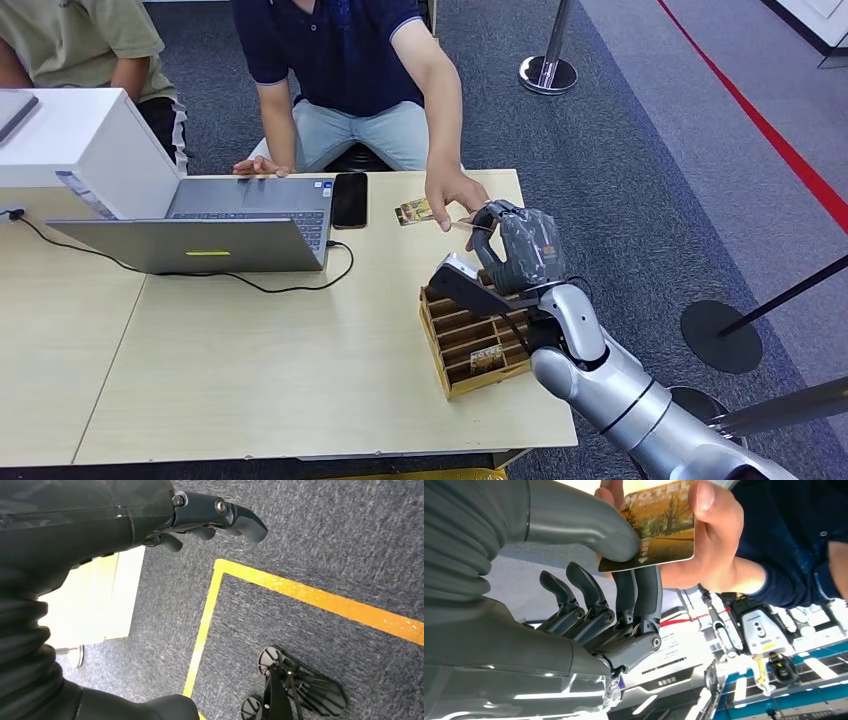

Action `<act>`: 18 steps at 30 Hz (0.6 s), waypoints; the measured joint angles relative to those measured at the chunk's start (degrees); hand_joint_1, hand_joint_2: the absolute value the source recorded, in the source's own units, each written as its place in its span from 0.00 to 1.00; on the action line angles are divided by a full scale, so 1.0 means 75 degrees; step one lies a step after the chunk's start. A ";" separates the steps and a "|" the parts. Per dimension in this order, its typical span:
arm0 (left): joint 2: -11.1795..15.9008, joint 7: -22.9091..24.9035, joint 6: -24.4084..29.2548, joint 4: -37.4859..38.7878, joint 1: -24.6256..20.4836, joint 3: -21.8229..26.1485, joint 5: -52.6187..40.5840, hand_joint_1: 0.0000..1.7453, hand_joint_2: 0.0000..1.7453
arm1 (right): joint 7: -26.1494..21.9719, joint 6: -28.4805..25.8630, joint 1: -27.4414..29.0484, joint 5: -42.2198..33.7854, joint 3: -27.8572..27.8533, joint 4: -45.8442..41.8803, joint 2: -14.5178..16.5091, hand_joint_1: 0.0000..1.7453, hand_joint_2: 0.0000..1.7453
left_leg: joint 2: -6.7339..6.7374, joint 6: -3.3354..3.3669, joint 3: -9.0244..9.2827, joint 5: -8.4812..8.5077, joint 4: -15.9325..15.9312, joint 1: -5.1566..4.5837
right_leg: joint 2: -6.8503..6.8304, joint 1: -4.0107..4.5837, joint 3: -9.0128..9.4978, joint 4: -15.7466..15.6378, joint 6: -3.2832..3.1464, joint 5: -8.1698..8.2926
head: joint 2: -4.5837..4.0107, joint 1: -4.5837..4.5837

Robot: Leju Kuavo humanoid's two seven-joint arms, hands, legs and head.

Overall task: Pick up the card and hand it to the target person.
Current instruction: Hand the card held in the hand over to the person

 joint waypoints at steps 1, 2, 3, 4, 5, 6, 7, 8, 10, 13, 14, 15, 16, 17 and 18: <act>0.0002 0.0001 -0.0001 0.0000 0.0001 -0.0004 -0.0007 0.00 1.00 | 0.0009 -0.0025 -0.0039 0.0000 0.0001 0.0091 0.0031 0.87 1.00 | -0.0001 0.0000 -0.0001 0.0000 0.0000 0.0000 | -0.0001 0.0000 -0.0001 0.0000 0.0000 0.0000 | 0.0000 0.0001; 0.0007 0.0001 -0.0001 0.0000 0.0001 -0.0008 -0.0011 0.00 1.00 | 0.0015 -0.0046 -0.0089 0.0000 0.0001 0.0195 0.0065 0.87 1.00 | 0.0000 0.0000 -0.0001 0.0000 0.0000 0.0000 | 0.0000 0.0000 -0.0001 0.0000 0.0000 0.0000 | 0.0000 0.0000; 0.0013 0.0001 -0.0002 -0.0001 -0.0001 -0.0012 -0.0012 0.00 1.00 | 0.0021 -0.0062 -0.0136 0.0000 0.0001 0.0305 0.0097 0.87 1.00 | 0.0001 0.0000 0.0000 0.0000 0.0000 0.0000 | 0.0000 0.0000 -0.0001 0.0000 0.0000 0.0000 | 0.0000 0.0000; 0.0020 0.0001 -0.0002 -0.0001 -0.0001 -0.0014 -0.0012 0.00 1.00 | 0.0025 -0.0073 -0.0169 0.0000 0.0001 0.0398 0.0125 0.87 1.00 | 0.0001 0.0000 0.0000 0.0000 0.0000 0.0000 | 0.0000 0.0000 -0.0001 0.0000 0.0000 0.0000 | 0.0000 0.0000; 0.0028 0.0001 -0.0003 -0.0002 0.0001 -0.0015 -0.0012 0.00 1.00 | 0.0028 -0.0080 -0.0185 0.0000 0.0001 0.0472 0.0146 0.87 1.00 | 0.0001 0.0000 0.0000 0.0000 0.0000 0.0000 | -0.0001 0.0000 -0.0001 0.0000 0.0000 0.0000 | 0.0000 -0.0001; 0.0033 0.0001 -0.0004 -0.0002 0.0003 -0.0016 -0.0012 0.00 1.00 | 0.0030 -0.0083 -0.0190 0.0000 0.0000 0.0522 0.0158 0.87 1.00 | 0.0000 0.0000 0.0000 0.0000 0.0000 0.0000 | -0.0001 0.0000 -0.0001 0.0000 0.0000 0.0000 | 0.0000 0.0000; 0.0039 0.0001 -0.0004 -0.0002 0.0005 -0.0015 -0.0012 0.00 1.00 | 0.0030 -0.0084 -0.0195 0.0000 0.0000 0.0560 0.0171 0.87 1.00 | 0.0000 0.0000 0.0000 0.0000 0.0000 0.0000 | -0.0001 0.0000 -0.0001 0.0000 0.0000 0.0000 | 0.0000 -0.0001; 0.0042 0.0001 -0.0004 -0.0002 0.0005 -0.0015 -0.0012 0.00 1.00 | 0.0030 -0.0085 -0.0202 0.0000 0.0000 0.0596 0.0184 0.87 1.00 | 0.0000 0.0000 0.0000 0.0000 0.0000 0.0000 | -0.0001 0.0000 -0.0001 0.0000 0.0000 0.0000 | 0.0000 -0.0001; 0.0043 0.0001 -0.0004 -0.0002 0.0004 -0.0015 -0.0012 0.00 1.00 | 0.0031 -0.0086 -0.0215 0.0000 -0.0001 0.0673 0.0212 0.87 1.00 | 0.0000 -0.0001 0.0000 0.0000 0.0000 0.0000 | -0.0001 0.0001 -0.0001 0.0000 0.0000 0.0000 | 0.0000 -0.0002; 0.0043 0.0001 -0.0004 -0.0002 0.0004 -0.0014 -0.0012 0.00 1.00 | 0.0033 -0.0088 -0.0224 0.0000 -0.0003 0.0769 0.0229 0.87 1.00 | 0.0000 -0.0001 0.0000 0.0000 0.0000 0.0001 | 0.0000 0.0001 -0.0001 0.0000 0.0000 0.0000 | 0.0000 -0.0001; 0.0043 0.0001 -0.0004 -0.0002 0.0004 -0.0014 -0.0012 0.00 1.00 | 0.0033 -0.0088 -0.0226 0.0000 -0.0003 0.0793 0.0231 0.87 1.00 | 0.0000 -0.0001 0.0000 0.0000 0.0000 0.0001 | 0.0000 0.0001 -0.0001 0.0000 0.0000 0.0000 | 0.0000 -0.0001; 0.0043 0.0001 -0.0004 -0.0002 0.0004 -0.0014 -0.0012 0.00 1.00 | 0.0033 -0.0088 -0.0229 0.0000 -0.0003 0.0812 0.0235 0.87 1.00 | 0.0000 -0.0001 0.0000 0.0000 0.0000 0.0001 | 0.0000 0.0001 -0.0001 0.0000 0.0000 0.0000 | 0.0000 -0.0001; 0.0043 0.0001 -0.0004 -0.0002 0.0004 -0.0014 -0.0012 0.00 1.00 | 0.0033 -0.0088 -0.0231 0.0000 -0.0003 0.0828 0.0241 0.87 1.00 | 0.0001 -0.0001 0.0000 0.0000 0.0000 0.0001 | 0.0000 0.0001 -0.0001 0.0000 0.0000 0.0000 | 0.0000 -0.0001; 0.0043 0.0001 -0.0004 -0.0002 0.0004 -0.0014 -0.0012 0.00 1.00 | 0.0033 -0.0088 -0.0232 0.0000 -0.0003 0.0842 0.0250 0.65 1.00 | 0.0001 -0.0001 0.0000 0.0000 0.0000 0.0001 | 0.0000 0.0001 -0.0001 0.0000 0.0000 0.0000 | 0.0000 -0.0001; 0.0043 0.0001 -0.0005 -0.0002 0.0004 -0.0015 -0.0013 0.00 1.00 | 0.0034 -0.0088 -0.0233 0.0000 -0.0003 0.0856 0.0261 0.43 1.00 | 0.0001 -0.0001 0.0000 0.0000 0.0000 0.0001 | 0.0000 0.0001 -0.0001 0.0000 0.0000 0.0000 | 0.0000 -0.0001</act>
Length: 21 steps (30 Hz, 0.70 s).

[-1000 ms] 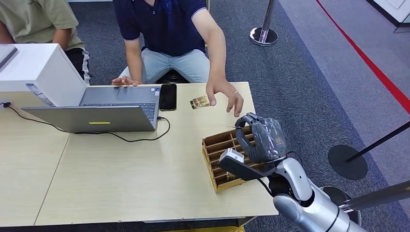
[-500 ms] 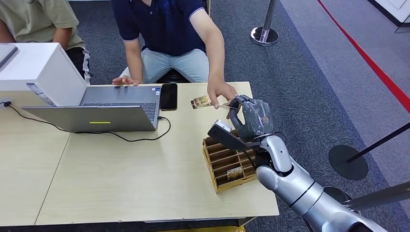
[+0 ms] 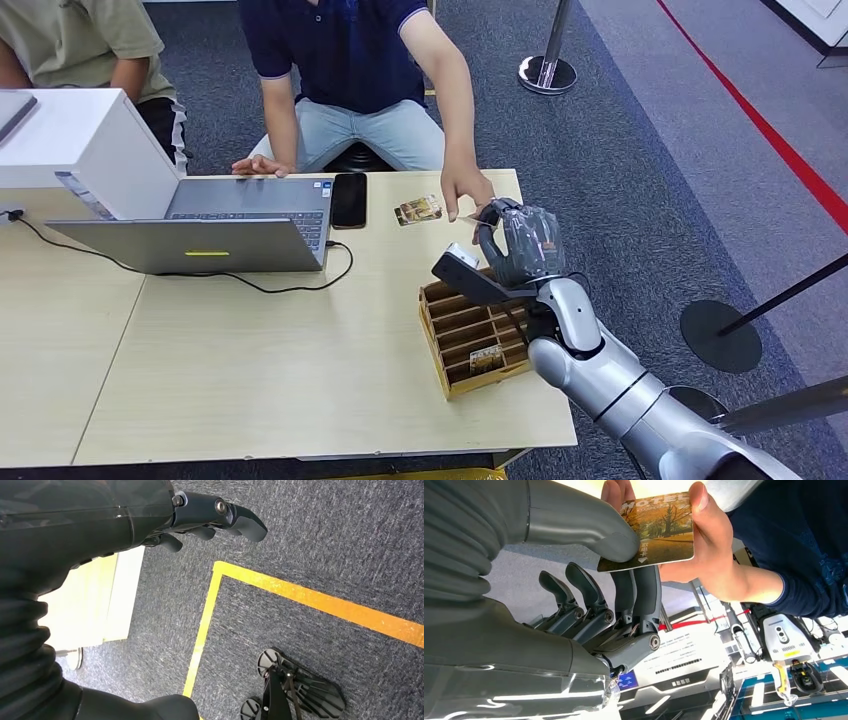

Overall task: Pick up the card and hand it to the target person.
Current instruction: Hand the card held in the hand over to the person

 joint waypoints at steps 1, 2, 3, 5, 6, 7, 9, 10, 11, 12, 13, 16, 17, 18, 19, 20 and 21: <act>0.0000 0.0000 -0.0005 0.0000 0.0000 -0.0001 -0.0004 0.00 1.00 | 0.0011 0.0000 -0.0001 0.0000 0.0000 0.0015 0.0011 0.22 1.00 | 0.0000 0.0000 0.0000 0.0000 0.0000 0.0000 | 0.0000 0.0000 0.0000 0.0000 0.0000 0.0000 | 0.0000 0.0000; 0.0000 -0.0001 -0.0017 0.0000 0.0000 -0.0002 -0.0016 0.00 1.00 | 0.0025 0.0000 -0.0003 -0.0004 0.0000 0.0033 0.0020 0.00 1.00 | 0.0000 0.0000 0.0001 0.0000 0.0000 0.0000 | 0.0000 0.0000 0.0000 0.0000 0.0000 0.0000 | 0.0000 0.0000; 0.0000 -0.0002 -0.0034 0.0000 0.0000 -0.0005 -0.0036 0.00 1.00 | 0.0042 0.0000 -0.0007 -0.0009 0.0000 0.0057 0.0026 0.00 1.00 | 0.0000 0.0000 0.0001 0.0000 0.0000 0.0000 | 0.0000 0.0000 0.0000 0.0000 0.0000 0.0000 | 0.0000 0.0000; 0.0001 -0.0007 -0.0068 0.0001 0.0000 -0.0035 -0.0094 0.00 0.50 | 0.0065 -0.0002 -0.0015 -0.0041 0.0000 0.0120 0.0032 0.00 1.00 | 0.0000 -0.0001 0.0001 0.0001 0.0000 0.0000 | 0.0000 0.0000 0.0000 0.0000 0.0000 0.0000 | 0.0000 0.0000; 0.0001 -0.0020 -0.0071 0.0001 0.0000 -0.0064 -0.0116 0.00 0.25 | 0.0071 -0.0008 -0.0017 -0.0061 0.0000 0.0150 0.0034 0.00 1.00 | 0.0000 -0.0001 0.0001 0.0001 0.0000 0.0000 | 0.0000 0.0000 0.0000 0.0000 0.0000 0.0000 | 0.0000 0.0001; 0.0004 -0.0037 -0.0068 0.0001 0.0000 -0.0093 -0.0129 0.00 0.00 | 0.0080 -0.0021 -0.0018 -0.0085 -0.0001 0.0178 0.0035 0.00 1.00 | 0.0000 -0.0001 0.0002 0.0001 0.0000 0.0000 | 0.0000 0.0000 0.0000 0.0000 0.0000 0.0000 | 0.0000 0.0001; 0.0013 -0.0084 -0.0051 0.0000 0.0001 -0.0125 -0.0132 0.00 0.00 | 0.0109 -0.0077 -0.0017 -0.0152 -0.0005 0.0215 0.0033 0.00 1.00 | 0.0000 -0.0001 0.0003 0.0001 0.0000 0.0000 | 0.0000 0.0000 0.0000 0.0000 0.0000 0.0000 | 0.0000 0.0001; 0.0019 -0.0106 -0.0044 0.0000 0.0001 -0.0127 -0.0131 0.00 0.00 | 0.0122 -0.0125 -0.0015 -0.0221 -0.0011 0.0229 0.0030 0.00 1.00 | 0.0001 -0.0001 0.0004 0.0001 0.0001 0.0000 | 0.0001 0.0000 0.0000 0.0000 0.0000 0.0000 | 0.0000 0.0000; 0.0026 -0.0123 -0.0038 0.0000 0.0001 -0.0127 -0.0128 0.00 0.00 | 0.0130 -0.0201 -0.0008 -0.0347 -0.0024 0.0241 0.0026 0.00 1.00 | 0.0002 -0.0001 0.0005 0.0001 0.0001 0.0000 | 0.0002 0.0000 -0.0001 -0.0001 0.0000 0.0000 | 0.0000 0.0000; 0.0031 -0.0137 -0.0030 0.0000 0.0001 -0.0128 -0.0121 0.00 0.00 | 0.0132 -0.0315 0.0006 -0.0523 -0.0048 0.0249 0.0018 0.00 1.00 | 0.0002 -0.0001 0.0006 0.0001 0.0001 -0.0001 | 0.0002 0.0000 -0.0001 -0.0001 0.0000 0.0000 | 0.0000 0.0000; 0.0037 -0.0144 -0.0017 0.0001 0.0001 -0.0129 -0.0109 0.00 0.00 | 0.0125 -0.0509 0.0039 -0.0797 -0.0097 0.0255 0.0002 0.00 1.00 | 0.0002 -0.0001 0.0007 0.0001 0.0002 -0.0001 | 0.0002 0.0000 -0.0002 -0.0002 0.0000 0.0000 | 0.0000 -0.0001; 0.0052 -0.0142 0.0030 0.0001 0.0016 -0.0130 -0.0067 0.00 0.00 | 0.0023 -0.1232 0.0218 -0.1886 -0.0436 0.0232 -0.0177 0.00 1.00 | -0.0002 -0.0001 0.0005 0.0001 0.0003 -0.0003 | -0.0002 -0.0002 -0.0002 -0.0004 0.0000 0.0000 | 0.0000 0.0000; 0.0057 -0.0138 0.0041 0.0001 0.0027 -0.0130 -0.0058 0.00 0.00 | -0.0030 -0.1361 0.0288 -0.2159 -0.0590 0.0199 -0.0293 0.00 1.00 | -0.0002 -0.0001 0.0004 0.0001 0.0003 -0.0005 | -0.0001 -0.0004 -0.0002 -0.0004 0.0001 0.0000 | 0.0000 0.0001; 0.0061 -0.0133 0.0049 0.0004 0.0036 -0.0130 -0.0050 0.00 0.00 | -0.0072 -0.1417 0.0354 -0.2331 -0.0735 0.0151 -0.0417 0.00 1.00 | 0.0000 0.0000 0.0003 0.0000 0.0003 -0.0007 | 0.0001 -0.0006 -0.0002 -0.0004 0.0002 0.0001 | 0.0000 0.0001; 0.0063 -0.0130 0.0055 0.0009 0.0043 -0.0130 -0.0044 0.00 0.00 | -0.0106 -0.1424 0.0416 -0.2400 -0.0859 0.0094 -0.0535 0.00 1.00 | 0.0004 0.0000 0.0004 0.0000 0.0003 -0.0008 | 0.0007 -0.0007 -0.0002 -0.0003 0.0003 0.0002 | 0.0000 0.0002; 0.0064 -0.0134 0.0058 0.0016 0.0044 -0.0130 -0.0042 0.00 0.00 | -0.0125 -0.1411 0.0468 -0.2404 -0.0948 0.0037 -0.0621 0.00 1.00 | 0.0010 0.0000 0.0005 -0.0001 0.0003 -0.0009 | 0.0014 -0.0008 -0.0003 -0.0003 0.0004 0.0003 | 0.0000 0.0002; 0.0064 -0.0142 0.0060 0.0023 0.0042 -0.0130 -0.0040 0.00 0.00 | -0.0130 -0.1398 0.0514 -0.2378 -0.1017 -0.0012 -0.0683 0.00 1.00 | 0.0017 0.0000 0.0008 -0.0001 0.0003 -0.0009 | 0.0022 -0.0008 -0.0004 -0.0003 0.0004 0.0005 | 0.0000 0.0002</act>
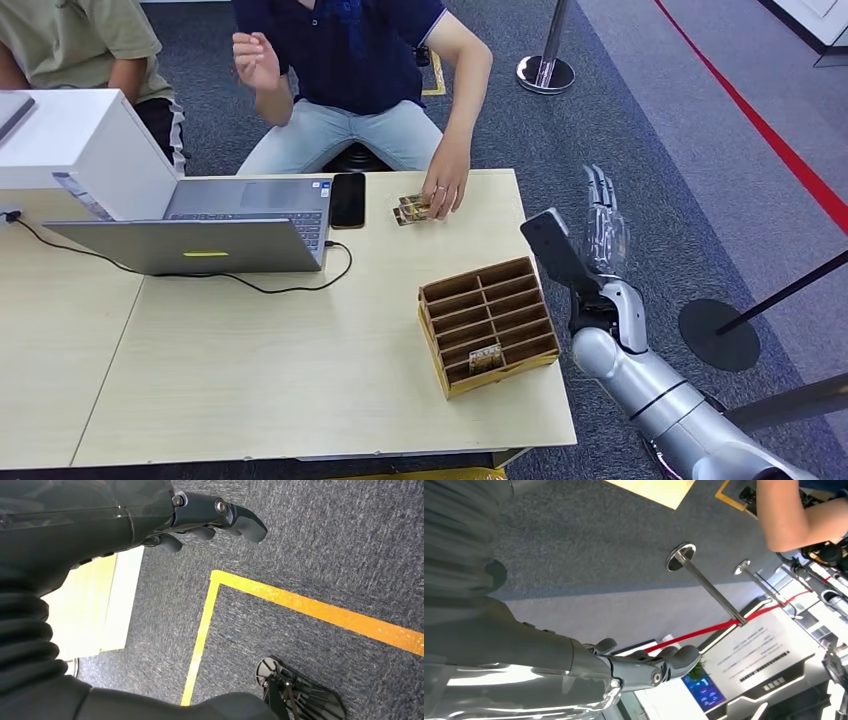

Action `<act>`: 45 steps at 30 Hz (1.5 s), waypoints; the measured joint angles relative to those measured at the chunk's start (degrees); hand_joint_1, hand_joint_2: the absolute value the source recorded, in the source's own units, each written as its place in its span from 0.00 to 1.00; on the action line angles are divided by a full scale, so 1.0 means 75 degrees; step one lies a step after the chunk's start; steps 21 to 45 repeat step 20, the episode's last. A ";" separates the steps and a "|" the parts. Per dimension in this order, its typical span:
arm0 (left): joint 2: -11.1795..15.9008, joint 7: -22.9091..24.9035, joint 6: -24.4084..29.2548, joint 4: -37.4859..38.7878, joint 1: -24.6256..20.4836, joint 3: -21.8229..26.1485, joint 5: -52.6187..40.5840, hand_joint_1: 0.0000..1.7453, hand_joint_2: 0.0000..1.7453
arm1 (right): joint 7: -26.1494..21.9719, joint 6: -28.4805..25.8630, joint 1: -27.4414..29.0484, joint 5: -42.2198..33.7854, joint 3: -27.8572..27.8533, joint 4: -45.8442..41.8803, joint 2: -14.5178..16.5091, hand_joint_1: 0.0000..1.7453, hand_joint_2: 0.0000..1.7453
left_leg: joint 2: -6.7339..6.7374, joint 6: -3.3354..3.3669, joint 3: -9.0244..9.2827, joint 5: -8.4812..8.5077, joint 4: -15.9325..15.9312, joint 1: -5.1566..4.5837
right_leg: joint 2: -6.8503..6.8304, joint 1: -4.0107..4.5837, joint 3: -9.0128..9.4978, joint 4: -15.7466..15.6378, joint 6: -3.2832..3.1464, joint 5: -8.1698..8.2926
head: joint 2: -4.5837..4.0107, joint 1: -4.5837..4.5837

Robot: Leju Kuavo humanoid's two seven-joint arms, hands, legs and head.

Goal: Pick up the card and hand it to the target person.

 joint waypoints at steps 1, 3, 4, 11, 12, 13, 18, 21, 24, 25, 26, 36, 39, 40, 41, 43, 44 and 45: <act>0.0000 -0.0018 -0.0002 0.0006 -0.0003 0.0000 0.0000 0.00 0.00 | 0.0004 0.0009 0.0043 0.0037 -0.0058 -0.0035 -0.0042 0.00 1.00 | 0.0006 0.0000 0.0003 -0.0001 0.0000 0.0000 | 0.0008 0.0000 -0.0001 0.0000 0.0000 0.0001 | 0.0000 -0.0001; 0.0001 -0.0065 -0.0009 0.0009 -0.0009 0.0000 0.0000 0.00 0.00 | 0.0018 0.0015 0.0127 0.0120 -0.0146 -0.0085 -0.0082 0.00 1.00 | 0.0011 0.0000 0.0005 0.0000 0.0000 0.0001 | 0.0012 0.0002 -0.0001 0.0000 -0.0002 0.0002 | 0.0000 -0.0003; 0.0002 -0.0089 -0.0012 0.0010 -0.0010 0.0000 0.0000 0.00 0.00 | 0.0026 0.0009 0.0162 0.0146 -0.0179 -0.0107 -0.0098 0.00 1.00 | 0.0009 -0.0001 0.0005 0.0000 0.0000 0.0002 | 0.0010 0.0003 -0.0001 0.0001 -0.0002 0.0002 | 0.0000 -0.0003; 0.0003 -0.0087 0.0030 0.0021 -0.0008 0.0000 0.0023 0.00 0.00 | -0.0726 -0.0087 0.0560 -0.1657 -0.0867 -0.0263 -0.0221 0.00 1.00 | 0.0005 -0.0002 0.0006 0.0002 0.0000 0.0006 | 0.0004 0.0007 0.0002 0.0001 -0.0005 0.0004 | 0.0000 -0.0001; 0.0002 -0.0088 0.0036 0.0021 -0.0006 0.0000 0.0032 0.00 0.00 | -0.1013 -0.0089 0.0682 -0.2203 -0.1117 -0.0264 -0.0235 0.00 1.00 | 0.0001 -0.0001 0.0005 0.0002 0.0000 0.0005 | 0.0000 0.0005 0.0000 0.0001 -0.0005 0.0004 | 0.0000 -0.0001; 0.0001 -0.0092 0.0039 0.0021 -0.0004 0.0000 0.0039 0.00 0.00 | -0.1302 -0.0090 0.0813 -0.2751 -0.1369 -0.0258 -0.0251 0.00 1.00 | -0.0002 -0.0001 0.0004 0.0002 0.0001 0.0003 | -0.0004 0.0003 -0.0001 0.0000 -0.0004 0.0004 | 0.0000 0.0000; -0.0002 -0.0142 0.0056 0.0021 0.0006 0.0000 0.0083 0.00 0.00 | -0.2830 -0.0013 0.1515 -0.5985 -0.2804 0.0035 -0.0464 0.00 1.00 | -0.0010 0.0003 -0.0002 -0.0002 0.0001 -0.0003 | -0.0012 -0.0001 -0.0005 -0.0006 -0.0003 0.0003 | 0.0000 0.0000; -0.0003 -0.0141 0.0058 0.0021 0.0010 0.0000 0.0098 0.00 0.00 | -0.3252 0.0061 0.1702 -0.6830 -0.3131 0.0204 -0.0521 0.00 1.00 | -0.0010 0.0005 -0.0004 -0.0003 0.0001 -0.0004 | -0.0012 -0.0002 -0.0006 -0.0006 -0.0003 0.0003 | 0.0000 -0.0001; -0.0003 -0.0141 0.0058 0.0021 0.0010 0.0000 0.0098 0.00 0.00 | -0.3252 0.0061 0.1702 -0.6830 -0.3131 0.0204 -0.0521 0.00 1.00 | -0.0010 0.0005 -0.0004 -0.0003 0.0001 -0.0004 | -0.0012 -0.0002 -0.0006 -0.0006 -0.0003 0.0003 | 0.0000 -0.0001; -0.0003 -0.0141 0.0058 0.0021 0.0010 0.0000 0.0098 0.00 0.00 | -0.3252 0.0061 0.1702 -0.6830 -0.3131 0.0204 -0.0521 0.00 1.00 | -0.0010 0.0005 -0.0004 -0.0003 0.0001 -0.0004 | -0.0012 -0.0002 -0.0006 -0.0006 -0.0003 0.0003 | 0.0000 -0.0001; -0.0003 -0.0141 0.0058 0.0021 0.0010 0.0000 0.0098 0.00 0.00 | -0.3252 0.0061 0.1702 -0.6830 -0.3131 0.0204 -0.0521 0.00 1.00 | -0.0010 0.0005 -0.0004 -0.0003 0.0001 -0.0004 | -0.0012 -0.0002 -0.0006 -0.0006 -0.0003 0.0003 | 0.0000 -0.0001; -0.0003 -0.0141 0.0058 0.0021 0.0010 0.0000 0.0098 0.00 0.00 | -0.3252 0.0061 0.1702 -0.6830 -0.3131 0.0204 -0.0521 0.00 1.00 | -0.0010 0.0005 -0.0004 -0.0003 0.0001 -0.0004 | -0.0012 -0.0002 -0.0006 -0.0006 -0.0003 0.0003 | 0.0000 -0.0001; -0.0003 -0.0141 0.0058 0.0021 0.0010 0.0000 0.0098 0.00 0.00 | -0.3252 0.0061 0.1702 -0.6830 -0.3131 0.0204 -0.0521 0.00 1.00 | -0.0010 0.0005 -0.0004 -0.0003 0.0001 -0.0004 | -0.0012 -0.0002 -0.0006 -0.0006 -0.0003 0.0003 | 0.0000 -0.0001; -0.0003 -0.0141 0.0058 0.0021 0.0010 0.0000 0.0098 0.00 0.00 | -0.3252 0.0061 0.1702 -0.6830 -0.3131 0.0204 -0.0521 0.00 1.00 | -0.0010 0.0005 -0.0004 -0.0003 0.0001 -0.0004 | -0.0012 -0.0002 -0.0006 -0.0006 -0.0003 0.0003 | 0.0000 -0.0001; -0.0003 -0.0141 0.0058 0.0021 0.0010 0.0000 0.0098 0.00 0.00 | -0.3252 0.0061 0.1702 -0.6830 -0.3131 0.0204 -0.0521 0.00 1.00 | -0.0010 0.0005 -0.0004 -0.0003 0.0001 -0.0004 | -0.0012 -0.0002 -0.0006 -0.0006 -0.0003 0.0003 | 0.0000 -0.0001; -0.0003 -0.0141 0.0058 0.0021 0.0010 0.0000 0.0098 0.00 0.00 | -0.3252 0.0061 0.1702 -0.6830 -0.3131 0.0204 -0.0521 0.00 1.00 | -0.0010 0.0005 -0.0004 -0.0003 0.0001 -0.0004 | -0.0012 -0.0002 -0.0006 -0.0006 -0.0003 0.0003 | 0.0000 -0.0001; -0.0003 -0.0141 0.0058 0.0021 0.0010 0.0000 0.0098 0.00 0.00 | -0.3252 0.0061 0.1702 -0.6830 -0.3131 0.0204 -0.0521 0.00 1.00 | -0.0010 0.0005 -0.0004 -0.0003 0.0001 -0.0004 | -0.0012 -0.0002 -0.0006 -0.0006 -0.0003 0.0003 | 0.0000 -0.0001; -0.0003 -0.0141 0.0058 0.0021 0.0010 0.0000 0.0098 0.00 0.00 | -0.3252 0.0061 0.1702 -0.6830 -0.3131 0.0204 -0.0521 0.00 1.00 | -0.0010 0.0005 -0.0004 -0.0003 0.0001 -0.0004 | -0.0012 -0.0002 -0.0006 -0.0006 -0.0003 0.0003 | 0.0000 -0.0001</act>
